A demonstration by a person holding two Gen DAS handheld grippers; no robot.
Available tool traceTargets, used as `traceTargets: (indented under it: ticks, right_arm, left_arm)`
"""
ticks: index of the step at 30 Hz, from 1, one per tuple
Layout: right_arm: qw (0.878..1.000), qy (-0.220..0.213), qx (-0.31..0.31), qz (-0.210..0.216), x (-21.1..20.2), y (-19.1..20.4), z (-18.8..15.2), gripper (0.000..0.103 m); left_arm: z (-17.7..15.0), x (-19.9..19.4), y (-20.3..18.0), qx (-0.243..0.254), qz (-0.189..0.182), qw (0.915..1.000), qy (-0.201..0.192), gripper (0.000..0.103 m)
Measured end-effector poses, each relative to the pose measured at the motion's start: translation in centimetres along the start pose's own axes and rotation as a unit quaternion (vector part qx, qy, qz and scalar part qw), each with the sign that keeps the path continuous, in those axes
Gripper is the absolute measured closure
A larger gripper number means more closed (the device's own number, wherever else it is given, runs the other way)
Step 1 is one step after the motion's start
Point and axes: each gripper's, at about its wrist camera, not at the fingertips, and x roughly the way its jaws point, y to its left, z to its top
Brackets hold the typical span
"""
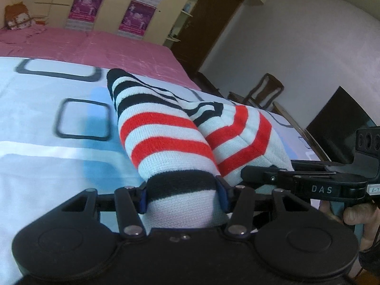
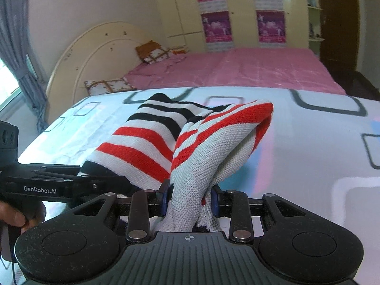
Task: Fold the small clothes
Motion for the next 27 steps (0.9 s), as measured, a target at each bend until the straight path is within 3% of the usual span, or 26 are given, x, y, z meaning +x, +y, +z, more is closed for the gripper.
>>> traceTargets:
  ticks: [12,22,24,26,27]
  right_arm:
    - [0.999,0.027,-0.008,0.029,8.2,8.3,-0.8,0.07]
    - [0.996,0.062,0.062,0.021,12.4,5.5,-4.0,0.07]
    - [0.996,0.066,0.065,0.02,12.8,5.5,-3.7,0.07]
    - [0.995,0.068,0.072,0.023,12.8,5.2,-3.8,0.069]
    - [0.994,0.07,0.077,0.026,13.0,5.0,-3.7,0.066]
  left_arm:
    - [-1.8,-4.0,8.3,-0.033,0.029,0.999,0.006,0.051]
    - [-3.8,-2.8,11.9,-0.062,0.028,0.9976,0.011,0.045]
    - [-3.7,-2.5,12.4,-0.068,0.025,0.9973,0.015,0.042]
    - [-4.1,-2.6,12.7,-0.072,0.028,0.9969,0.017,0.03]
    - [-4.2,-2.6,12.9,-0.074,0.029,0.9967,0.018,0.029]
